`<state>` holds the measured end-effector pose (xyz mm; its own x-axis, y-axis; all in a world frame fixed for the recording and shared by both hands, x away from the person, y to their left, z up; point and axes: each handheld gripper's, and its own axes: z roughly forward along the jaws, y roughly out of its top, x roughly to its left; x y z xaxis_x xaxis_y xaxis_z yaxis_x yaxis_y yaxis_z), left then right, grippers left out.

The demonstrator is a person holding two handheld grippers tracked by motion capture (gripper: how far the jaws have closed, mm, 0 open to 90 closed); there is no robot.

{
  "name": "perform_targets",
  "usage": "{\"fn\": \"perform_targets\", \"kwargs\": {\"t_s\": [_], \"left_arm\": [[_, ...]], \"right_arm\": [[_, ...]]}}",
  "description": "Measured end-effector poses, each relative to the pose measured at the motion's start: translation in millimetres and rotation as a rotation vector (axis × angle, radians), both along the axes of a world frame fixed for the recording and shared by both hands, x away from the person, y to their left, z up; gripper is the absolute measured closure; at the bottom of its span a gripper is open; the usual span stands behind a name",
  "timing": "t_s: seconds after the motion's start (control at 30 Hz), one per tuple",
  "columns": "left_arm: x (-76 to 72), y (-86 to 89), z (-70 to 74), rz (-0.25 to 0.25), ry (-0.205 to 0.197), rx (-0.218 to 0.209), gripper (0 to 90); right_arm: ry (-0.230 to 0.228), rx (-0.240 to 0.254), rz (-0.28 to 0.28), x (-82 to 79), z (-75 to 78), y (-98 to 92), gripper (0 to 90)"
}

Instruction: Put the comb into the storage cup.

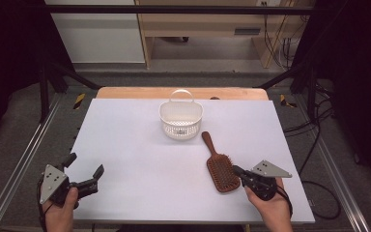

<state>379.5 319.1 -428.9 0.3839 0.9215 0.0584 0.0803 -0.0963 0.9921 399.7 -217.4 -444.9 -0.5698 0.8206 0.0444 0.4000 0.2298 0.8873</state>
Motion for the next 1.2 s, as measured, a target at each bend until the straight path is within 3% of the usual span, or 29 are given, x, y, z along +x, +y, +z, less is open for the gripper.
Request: {"fn": "perform_targets", "kwargs": {"t_s": [0.47, 1.2], "left_arm": [[0.0, 0.3, 0.0, 0.003, 0.002, 0.000, 1.3], [0.2, 0.0, -0.1, 0.000, 0.003, 0.002, 1.3]], "right_arm": [[0.041, -0.025, 0.022, -17.5, -4.3, 3.3, 90.0], [0.061, -0.035, 0.038, -18.4, -6.5, 6.0, 90.0]]}}
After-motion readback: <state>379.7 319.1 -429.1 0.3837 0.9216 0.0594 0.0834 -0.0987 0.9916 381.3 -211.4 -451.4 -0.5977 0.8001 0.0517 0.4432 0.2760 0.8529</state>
